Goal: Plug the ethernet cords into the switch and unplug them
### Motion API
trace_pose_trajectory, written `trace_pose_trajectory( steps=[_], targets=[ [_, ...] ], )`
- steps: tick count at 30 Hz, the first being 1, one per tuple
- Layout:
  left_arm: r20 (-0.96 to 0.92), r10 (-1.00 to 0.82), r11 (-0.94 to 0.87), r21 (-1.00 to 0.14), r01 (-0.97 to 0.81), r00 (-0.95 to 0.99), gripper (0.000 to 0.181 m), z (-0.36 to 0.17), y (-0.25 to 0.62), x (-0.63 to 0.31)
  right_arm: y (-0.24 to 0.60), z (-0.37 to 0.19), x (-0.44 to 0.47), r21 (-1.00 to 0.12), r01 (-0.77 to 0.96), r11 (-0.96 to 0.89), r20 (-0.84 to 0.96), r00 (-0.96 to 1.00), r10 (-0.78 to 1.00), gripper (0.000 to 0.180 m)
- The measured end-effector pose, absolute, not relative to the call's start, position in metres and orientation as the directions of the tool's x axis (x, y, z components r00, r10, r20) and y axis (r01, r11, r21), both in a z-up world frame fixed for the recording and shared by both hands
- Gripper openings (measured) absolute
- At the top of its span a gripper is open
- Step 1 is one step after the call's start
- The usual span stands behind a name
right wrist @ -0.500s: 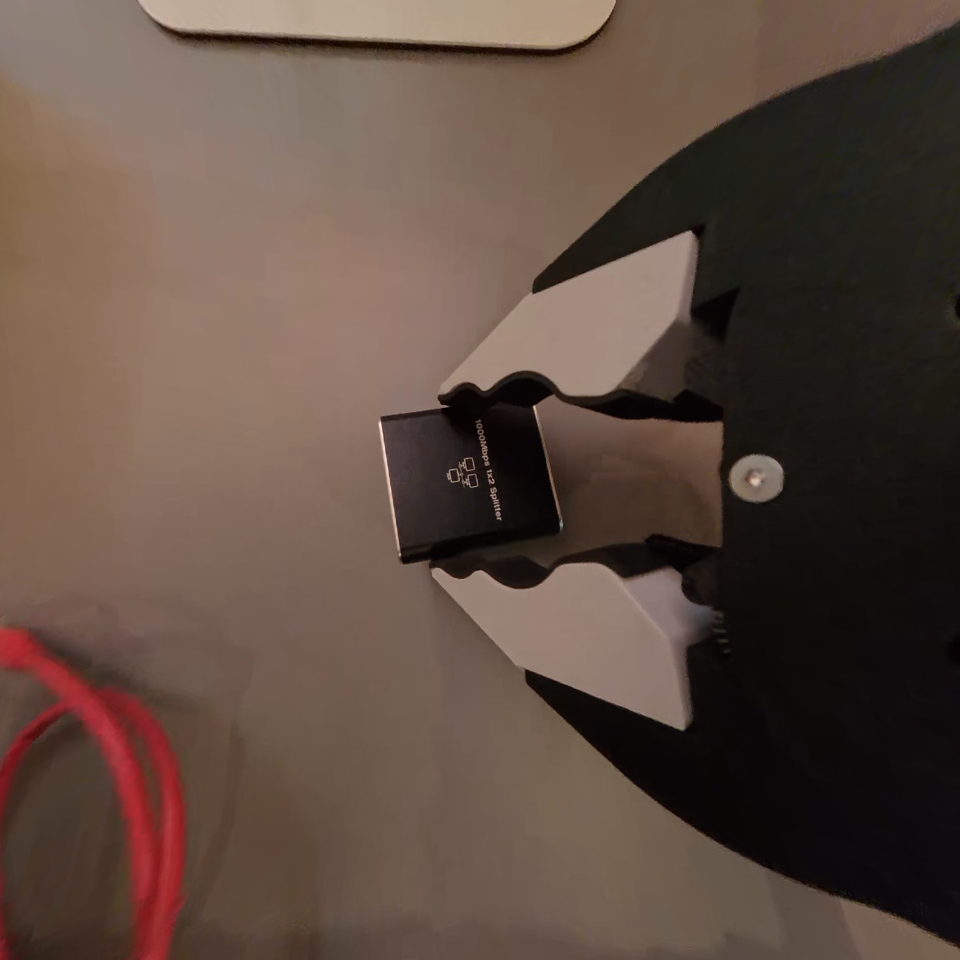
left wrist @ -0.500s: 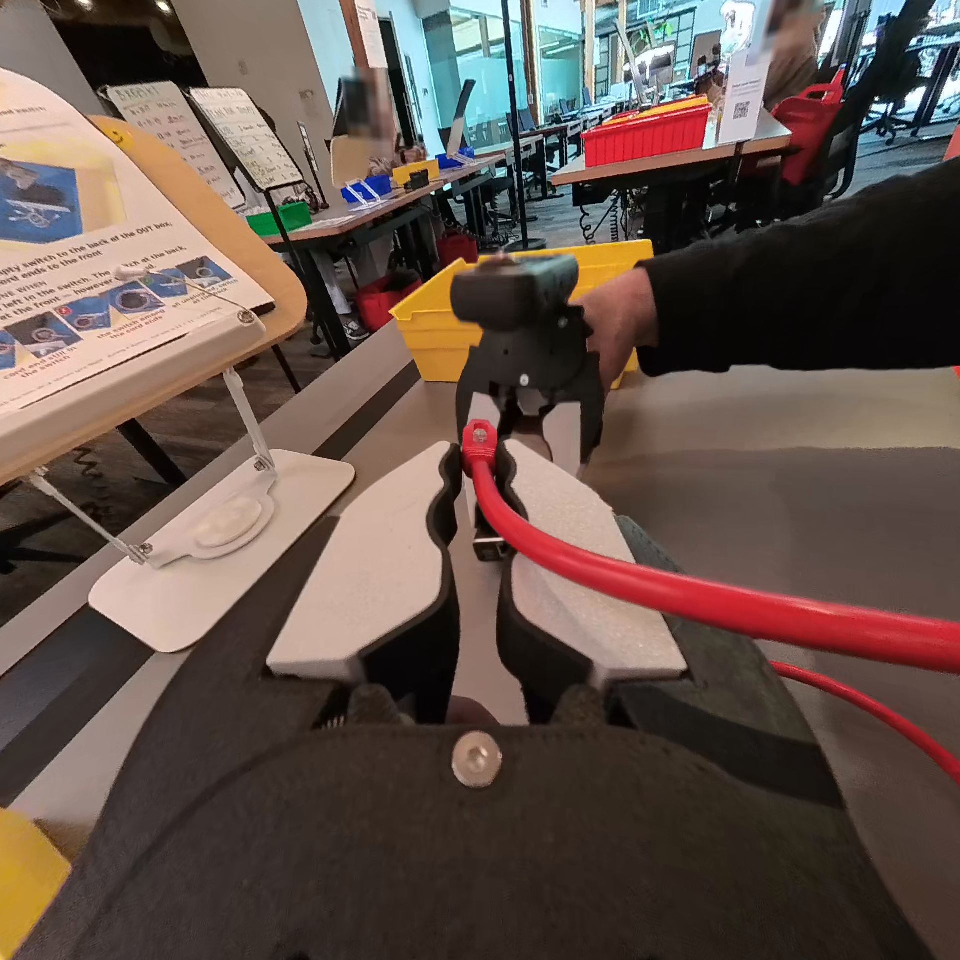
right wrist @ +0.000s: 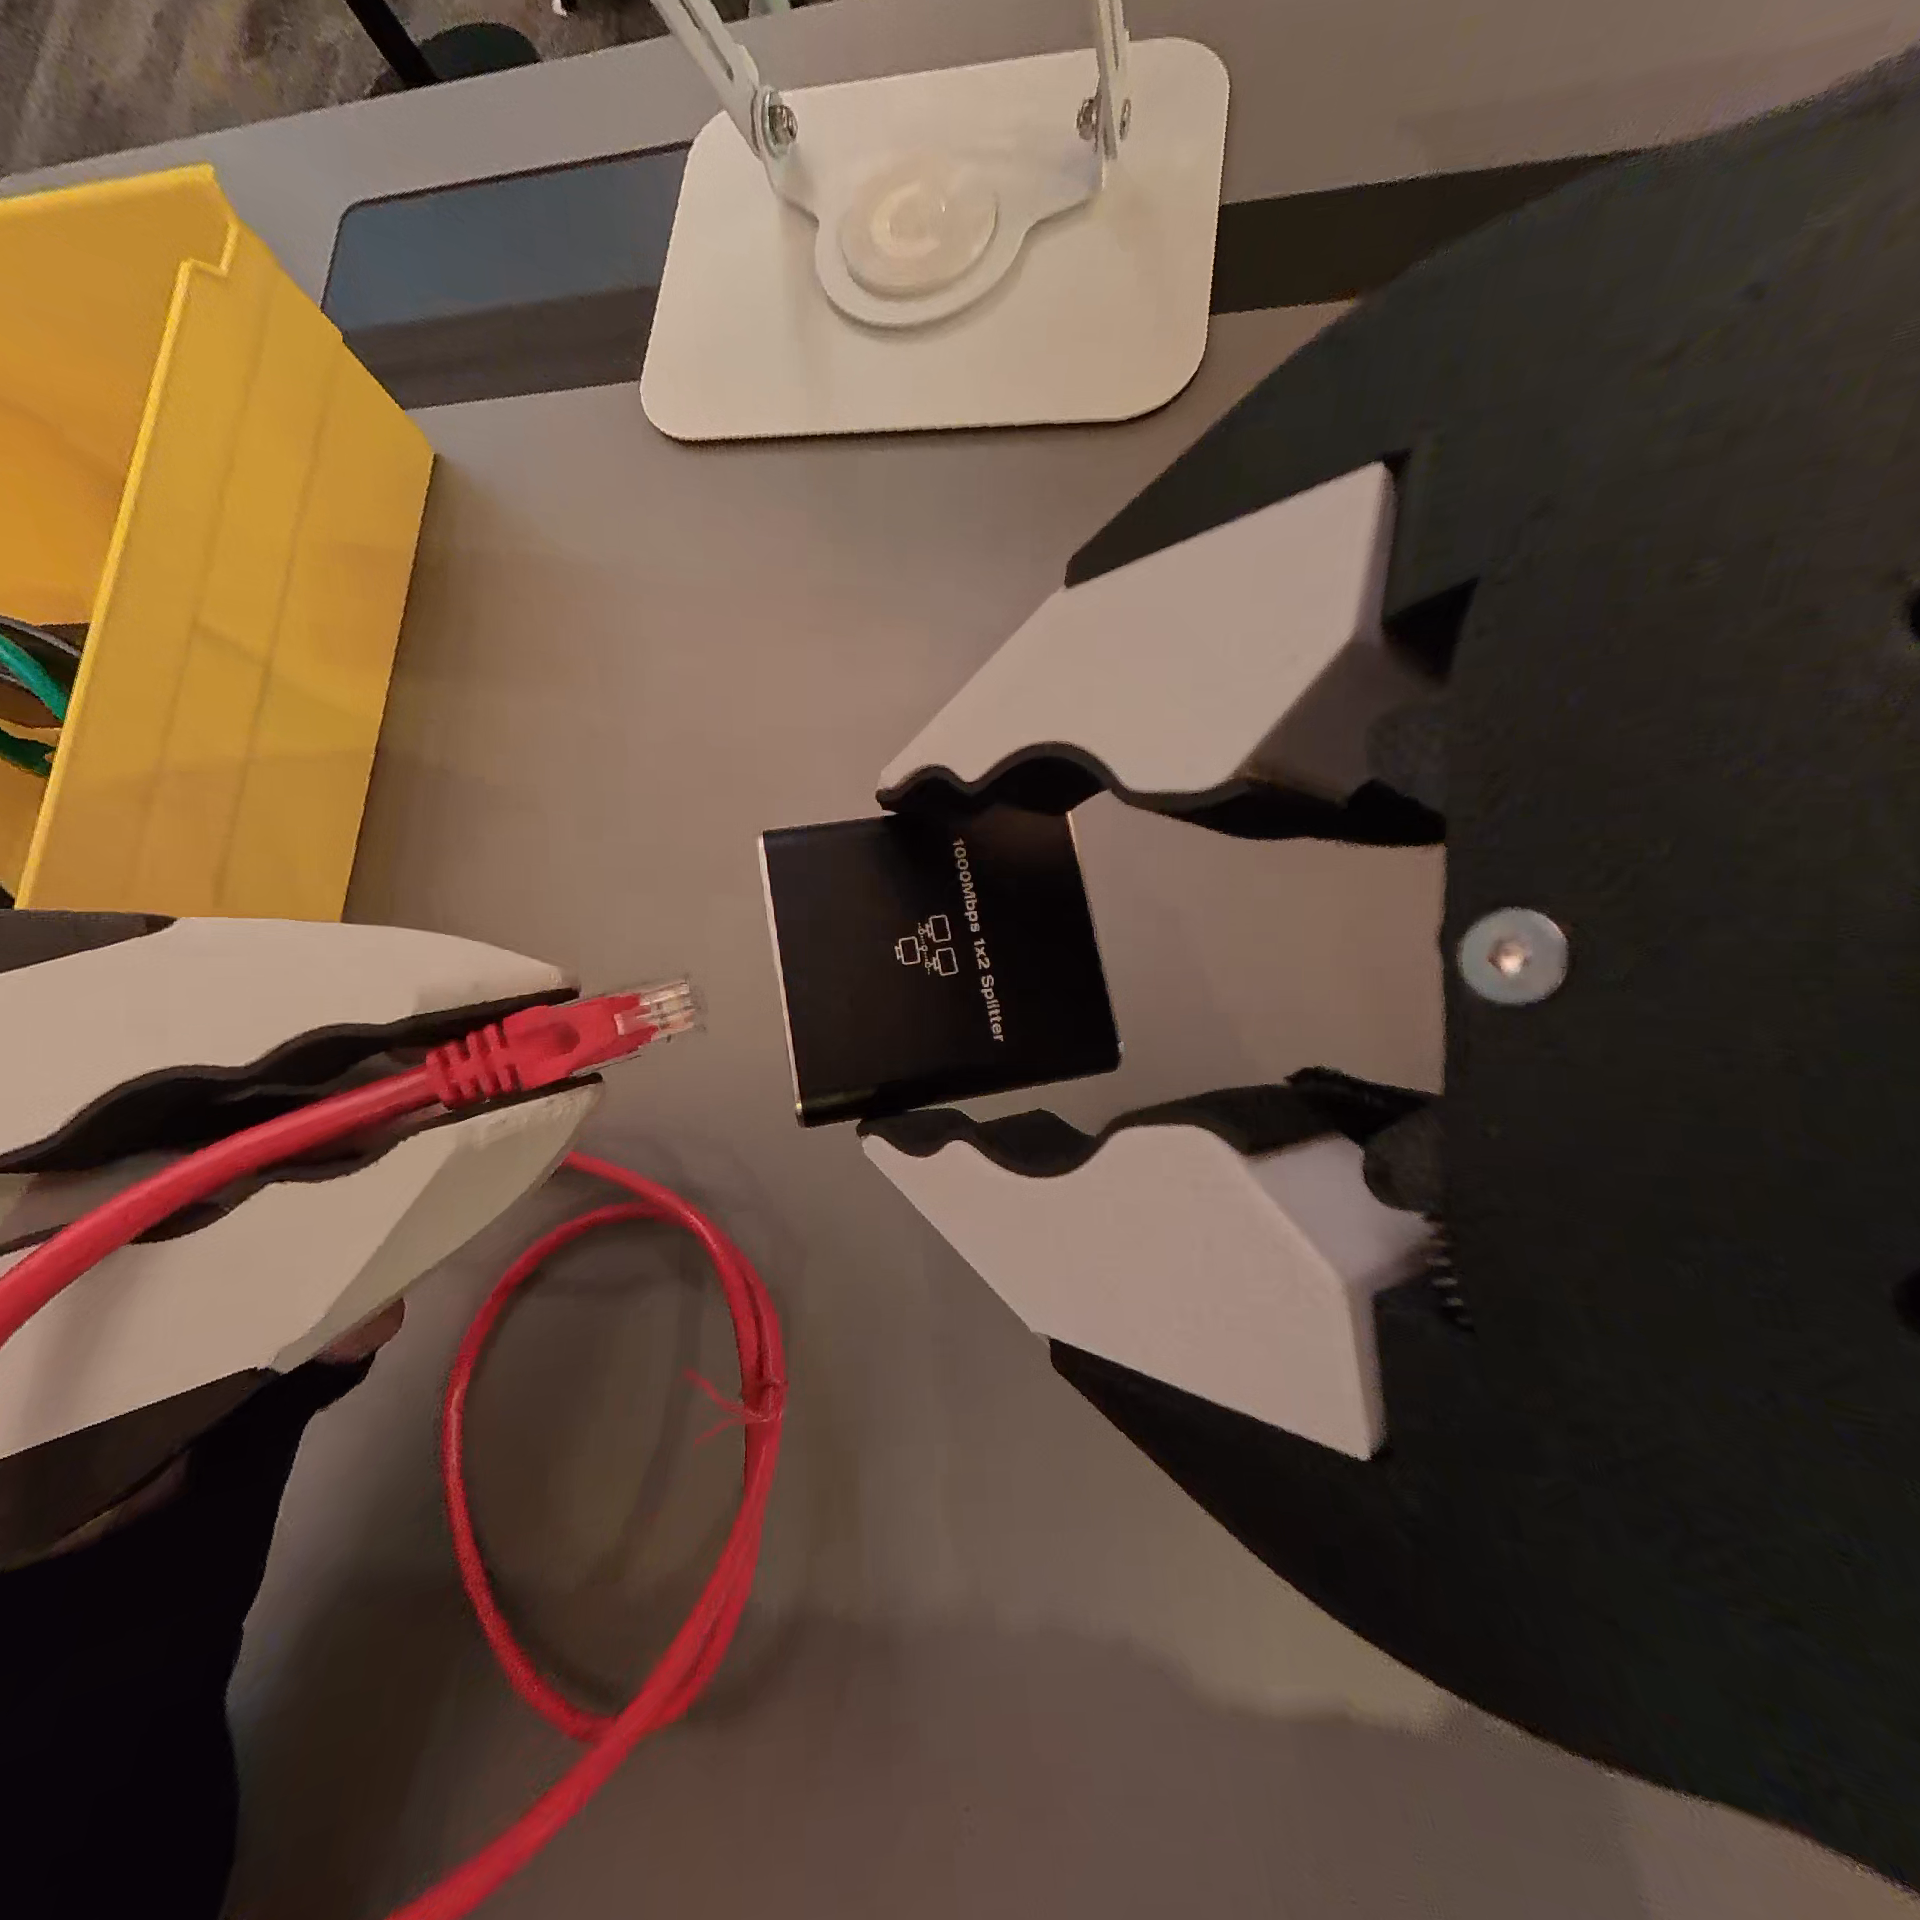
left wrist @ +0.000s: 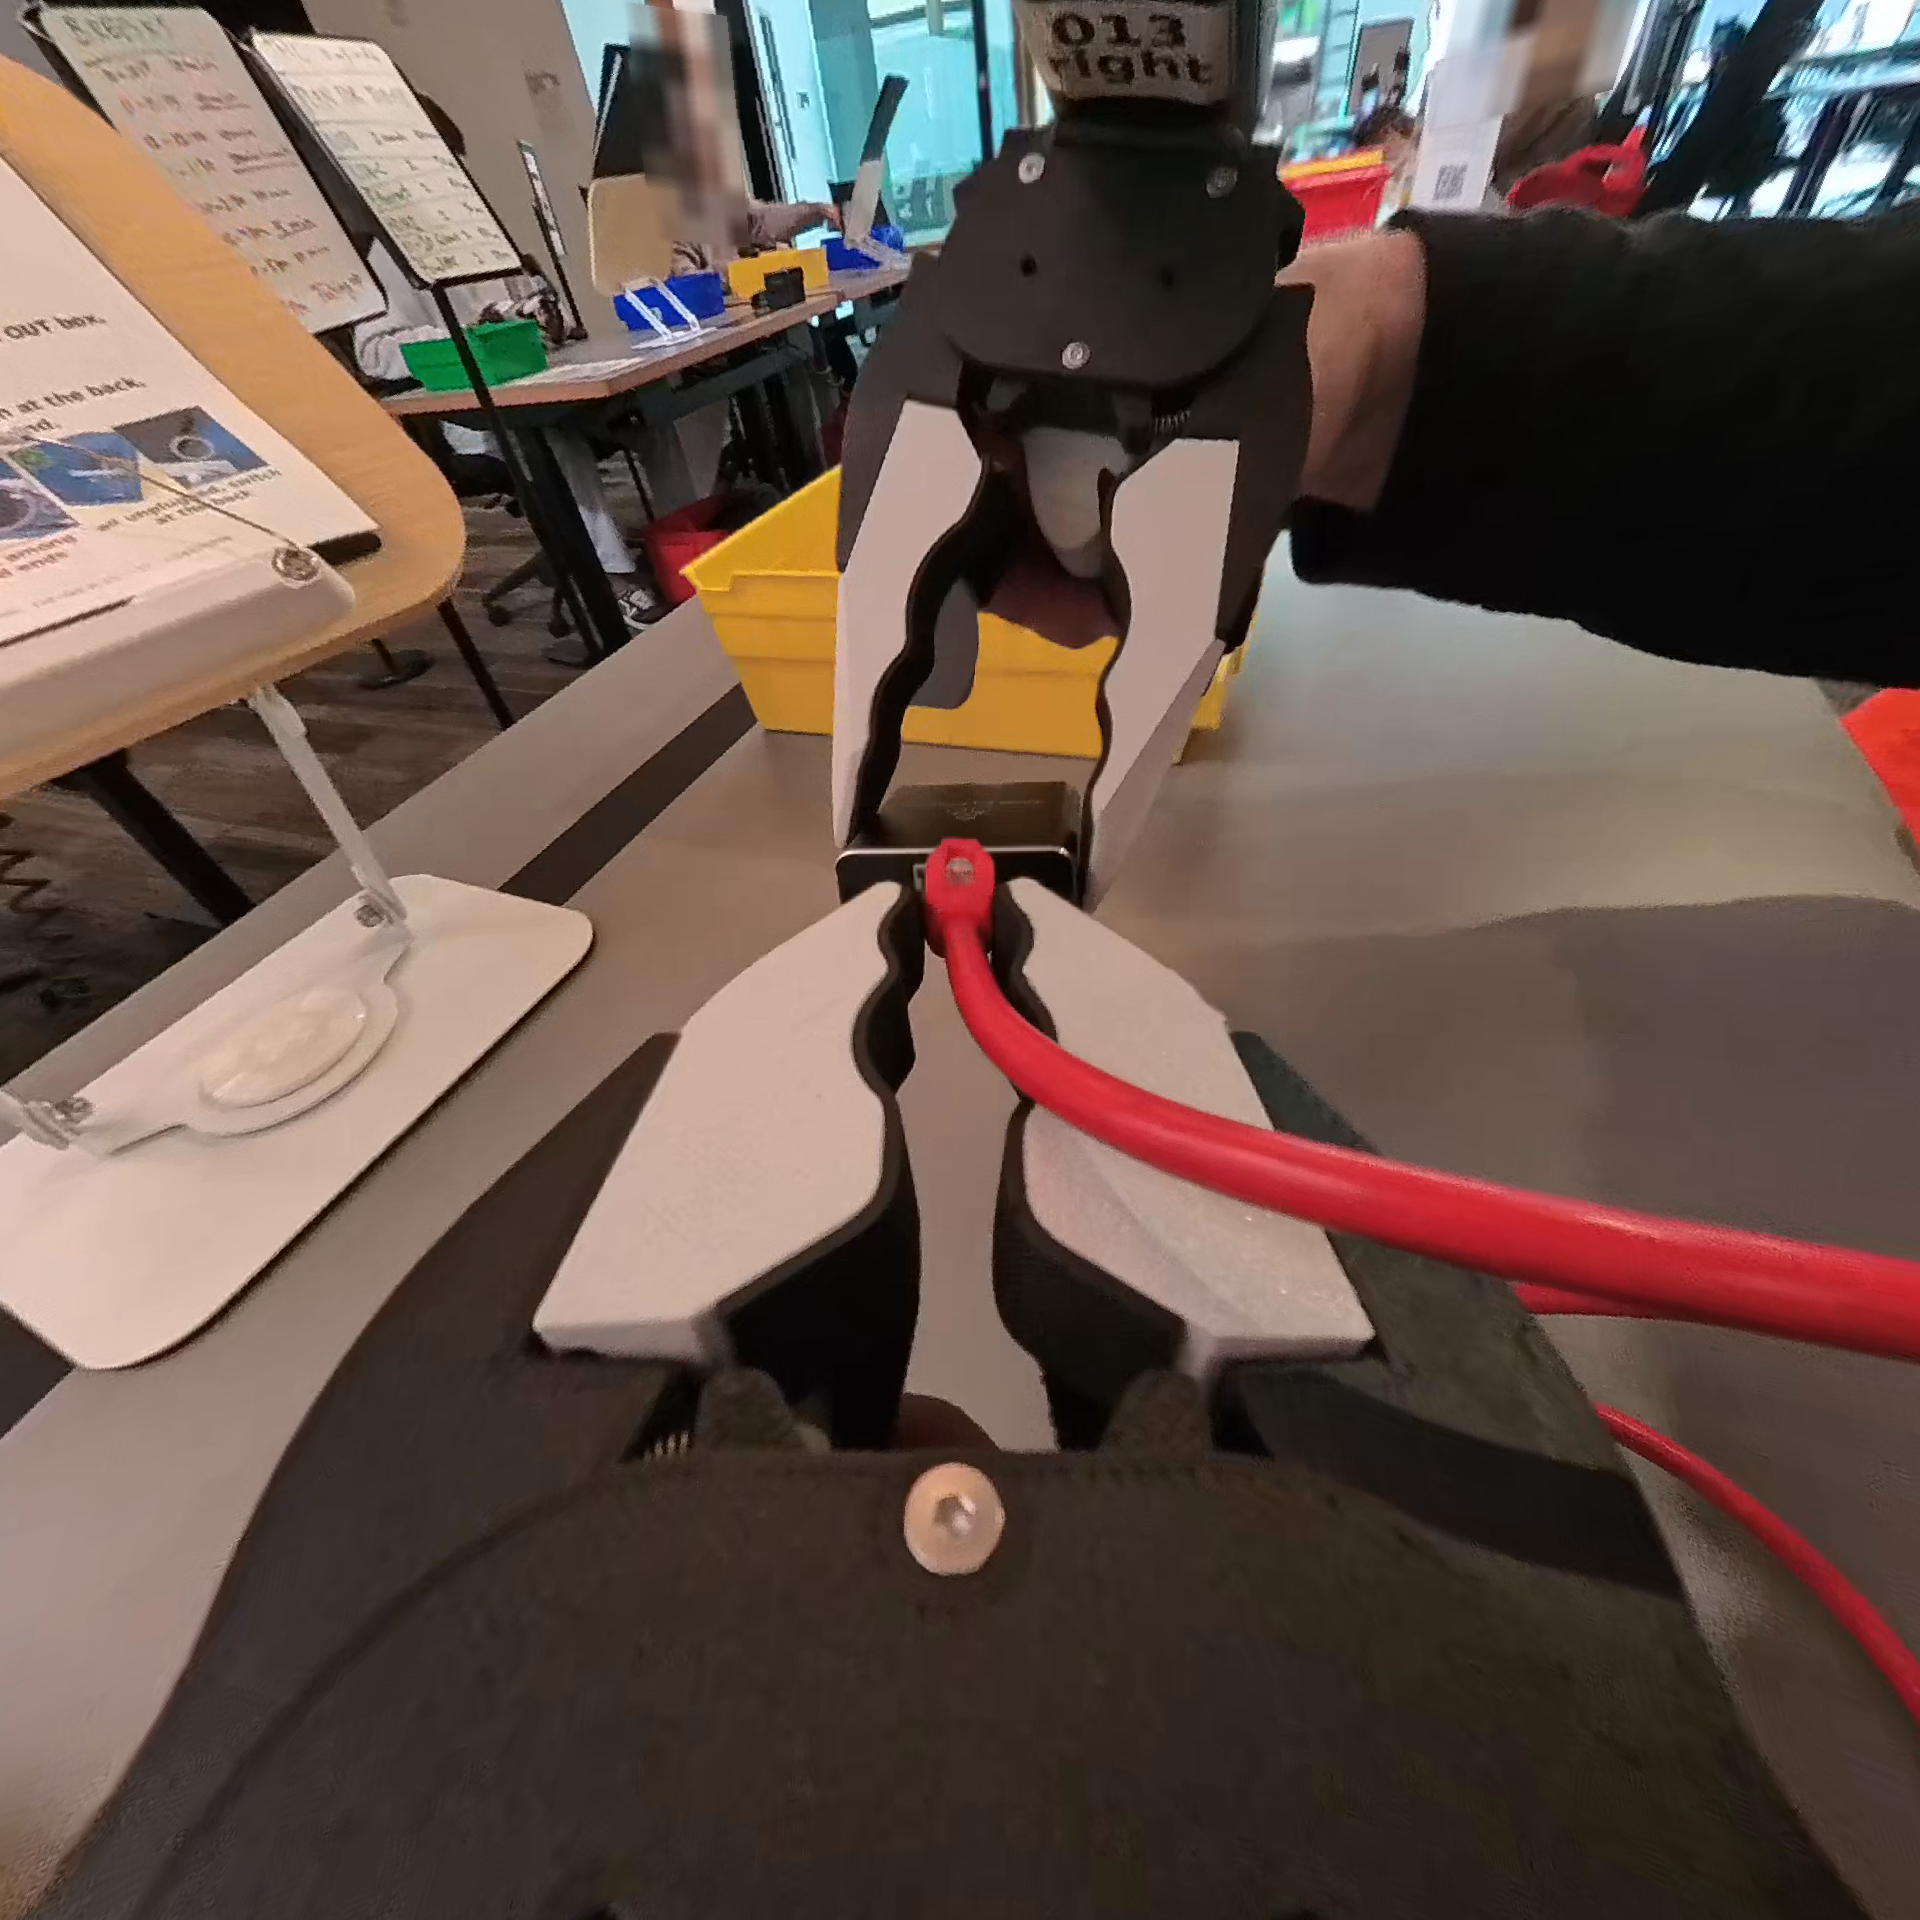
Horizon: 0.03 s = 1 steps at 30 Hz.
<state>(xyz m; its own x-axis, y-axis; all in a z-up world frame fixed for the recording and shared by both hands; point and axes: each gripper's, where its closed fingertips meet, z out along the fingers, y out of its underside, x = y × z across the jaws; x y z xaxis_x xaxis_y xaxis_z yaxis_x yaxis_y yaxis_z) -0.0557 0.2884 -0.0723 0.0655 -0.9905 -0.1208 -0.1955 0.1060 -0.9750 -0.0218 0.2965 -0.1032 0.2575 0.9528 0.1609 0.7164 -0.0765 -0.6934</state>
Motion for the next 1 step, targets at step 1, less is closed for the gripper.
trace_pose_trajectory(
  steps=[1],
  targets=[
    [-0.107,-0.992,0.093,-0.978,-0.187,0.065,0.012,-0.071,0.288,-0.0548,0.2961,-0.1021,-0.0212,-0.688,0.722,-0.073,0.168,0.256,0.952,0.055]
  ],
)
